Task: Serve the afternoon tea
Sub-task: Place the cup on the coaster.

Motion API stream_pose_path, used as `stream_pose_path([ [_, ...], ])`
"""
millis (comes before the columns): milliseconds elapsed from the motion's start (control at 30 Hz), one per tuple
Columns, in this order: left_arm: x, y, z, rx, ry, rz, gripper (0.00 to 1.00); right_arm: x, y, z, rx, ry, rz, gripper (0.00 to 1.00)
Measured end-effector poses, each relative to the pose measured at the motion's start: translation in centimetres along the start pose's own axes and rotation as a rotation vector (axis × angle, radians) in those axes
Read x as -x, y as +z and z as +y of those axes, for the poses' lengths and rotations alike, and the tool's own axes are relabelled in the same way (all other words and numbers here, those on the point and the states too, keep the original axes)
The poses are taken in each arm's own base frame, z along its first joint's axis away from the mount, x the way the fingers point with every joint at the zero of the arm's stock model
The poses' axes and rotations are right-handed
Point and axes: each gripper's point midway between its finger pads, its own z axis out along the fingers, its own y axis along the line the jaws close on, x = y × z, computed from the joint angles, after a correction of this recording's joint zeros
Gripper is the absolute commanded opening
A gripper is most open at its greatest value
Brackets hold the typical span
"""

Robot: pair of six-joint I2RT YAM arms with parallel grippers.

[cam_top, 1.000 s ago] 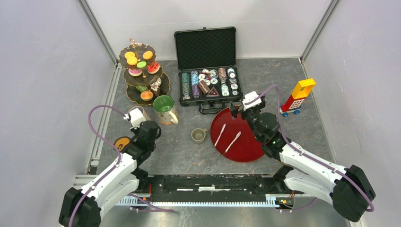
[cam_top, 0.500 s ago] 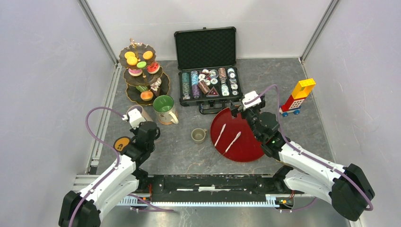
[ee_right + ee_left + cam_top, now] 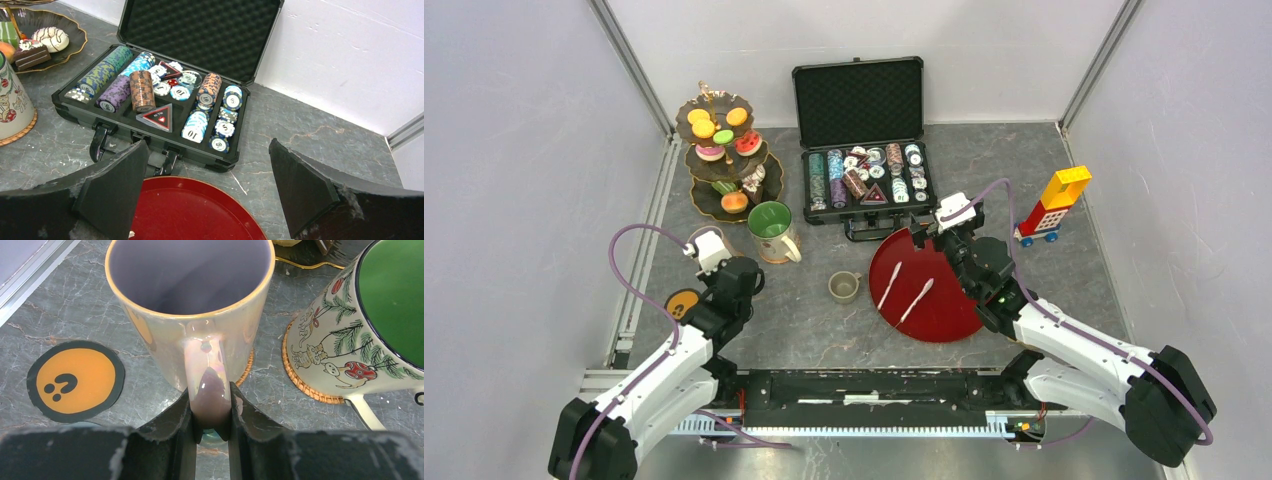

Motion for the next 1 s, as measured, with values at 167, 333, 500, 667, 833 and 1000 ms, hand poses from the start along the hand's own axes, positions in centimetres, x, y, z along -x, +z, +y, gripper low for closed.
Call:
stream_pose_path([
  [167,0.1,0.0,-0.09,-0.003,-0.005,-0.003,0.02,-0.01,-0.01,0.02,0.001,0.0,-0.001,0.98],
  [333,0.36,0.04,-0.33,-0.01,-0.017,-0.012,0.02,-0.12,-0.02,0.08,0.004,0.0,0.0,0.98],
  [500,0.5,0.15,-0.58,-0.014,-0.025,-0.018,0.02,-0.17,-0.03,0.07,0.003,-0.001,0.001,0.98],
  [667,-0.04,0.28,-0.35,-0.001,-0.003,-0.002,0.02,-0.19,-0.04,0.08,0.004,-0.001,0.001,0.98],
  [833,-0.12,0.33,-0.1,0.018,0.018,0.007,0.02,-0.19,-0.04,0.13,0.006,0.0,-0.001,0.98],
  [1000,-0.1,0.39,-0.07,0.027,0.025,0.01,0.05,-0.21,-0.04,0.16,0.009,0.0,-0.002,0.98],
])
